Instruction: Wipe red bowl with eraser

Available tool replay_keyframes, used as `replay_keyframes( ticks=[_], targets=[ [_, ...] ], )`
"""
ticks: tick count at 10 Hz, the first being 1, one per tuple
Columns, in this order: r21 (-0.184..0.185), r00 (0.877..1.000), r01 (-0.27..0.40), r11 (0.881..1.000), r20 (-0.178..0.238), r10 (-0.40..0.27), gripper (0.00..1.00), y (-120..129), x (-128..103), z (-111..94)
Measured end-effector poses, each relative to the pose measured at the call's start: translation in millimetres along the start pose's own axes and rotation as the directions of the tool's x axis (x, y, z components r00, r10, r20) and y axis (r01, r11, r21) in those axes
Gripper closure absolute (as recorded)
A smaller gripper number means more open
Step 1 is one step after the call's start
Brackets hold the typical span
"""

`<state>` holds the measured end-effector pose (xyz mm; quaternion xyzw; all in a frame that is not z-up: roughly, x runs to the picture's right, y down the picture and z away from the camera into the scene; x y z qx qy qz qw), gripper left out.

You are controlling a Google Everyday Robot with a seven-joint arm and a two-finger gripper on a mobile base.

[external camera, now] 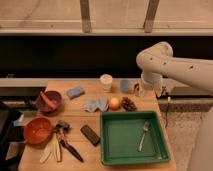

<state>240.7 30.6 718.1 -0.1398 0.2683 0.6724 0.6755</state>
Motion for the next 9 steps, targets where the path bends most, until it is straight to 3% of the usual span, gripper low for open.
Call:
replay_keyframes(
  ticks=[5,9],
  targets=[
    [-0.002,1.0,0.002,1.0,0.0,-0.002,0.39,0,0,0],
    [-0.061,0.999,0.034,0.998,-0.004,-0.034,0.39,17,-4,1]
  ],
)
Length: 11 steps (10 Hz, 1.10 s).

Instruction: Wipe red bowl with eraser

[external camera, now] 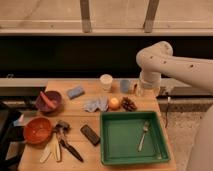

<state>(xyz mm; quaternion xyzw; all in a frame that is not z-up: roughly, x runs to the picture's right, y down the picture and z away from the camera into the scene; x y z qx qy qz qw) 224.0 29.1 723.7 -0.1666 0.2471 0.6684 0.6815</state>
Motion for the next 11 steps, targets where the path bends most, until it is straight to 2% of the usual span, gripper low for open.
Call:
replay_keyframes(
  ticks=[3,5,6,7,10,11],
  targets=[
    [-0.049,0.997,0.078,0.996,-0.004,-0.078,0.39,45,-1,3],
    [-0.079,0.989,0.146,0.986,0.001,-0.146,0.39,77,2,1],
    [-0.095,0.981,0.194,0.976,0.005,-0.194,0.39,97,5,-1],
    [-0.11,0.968,0.249,0.962,0.01,-0.249,0.39,120,9,-3],
    [-0.169,0.916,0.398,0.902,0.018,-0.401,0.39,185,27,-8],
    [-0.202,0.878,0.472,0.858,0.023,-0.478,0.39,212,43,-11]
  ],
)
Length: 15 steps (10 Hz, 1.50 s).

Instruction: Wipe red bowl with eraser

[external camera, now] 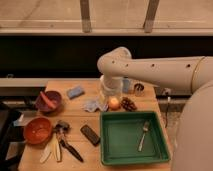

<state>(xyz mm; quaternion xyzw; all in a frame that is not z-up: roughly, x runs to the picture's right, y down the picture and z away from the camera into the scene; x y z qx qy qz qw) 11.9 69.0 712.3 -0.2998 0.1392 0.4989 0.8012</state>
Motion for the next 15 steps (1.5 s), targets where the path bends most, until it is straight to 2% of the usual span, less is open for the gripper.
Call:
replay_keyframes(
  ticks=[2,7,8,10,12,13,15],
  targets=[
    [-0.015,0.995,0.105,0.994,0.0,-0.105,0.39,27,7,1],
    [-0.022,0.993,0.119,0.993,-0.001,-0.119,0.39,32,8,3],
    [-0.024,0.992,0.128,0.991,-0.02,-0.128,0.39,34,9,9],
    [-0.019,0.983,0.175,0.984,-0.052,-0.176,0.39,59,-4,34],
    [-0.012,0.97,0.219,0.976,-0.104,-0.219,0.39,83,-15,65],
    [-0.008,0.962,0.231,0.973,-0.144,-0.23,0.39,85,-16,85],
    [-0.013,0.954,0.23,0.973,-0.196,-0.228,0.39,85,-11,102]
  ],
)
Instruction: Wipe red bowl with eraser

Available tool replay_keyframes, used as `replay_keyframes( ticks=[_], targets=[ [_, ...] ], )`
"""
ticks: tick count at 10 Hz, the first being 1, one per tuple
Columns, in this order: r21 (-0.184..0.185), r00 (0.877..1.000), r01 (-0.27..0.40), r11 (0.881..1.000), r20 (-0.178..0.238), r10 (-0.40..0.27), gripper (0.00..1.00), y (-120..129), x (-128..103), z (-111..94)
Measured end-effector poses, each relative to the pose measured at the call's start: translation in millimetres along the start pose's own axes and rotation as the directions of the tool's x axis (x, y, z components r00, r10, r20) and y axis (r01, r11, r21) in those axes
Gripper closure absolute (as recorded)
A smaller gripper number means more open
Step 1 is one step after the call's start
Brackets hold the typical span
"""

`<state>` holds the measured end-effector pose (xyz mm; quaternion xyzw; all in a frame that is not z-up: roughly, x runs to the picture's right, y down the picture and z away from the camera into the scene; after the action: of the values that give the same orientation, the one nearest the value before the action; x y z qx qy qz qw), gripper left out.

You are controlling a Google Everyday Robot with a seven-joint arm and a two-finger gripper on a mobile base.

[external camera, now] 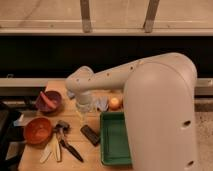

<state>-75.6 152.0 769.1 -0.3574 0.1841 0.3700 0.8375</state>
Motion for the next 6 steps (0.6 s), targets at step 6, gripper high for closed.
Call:
replay_keyframes(
  ticks=[6],
  targets=[
    [-0.037,0.997,0.002,0.999,-0.08,-0.005,0.39,5,13,34]
  ],
)
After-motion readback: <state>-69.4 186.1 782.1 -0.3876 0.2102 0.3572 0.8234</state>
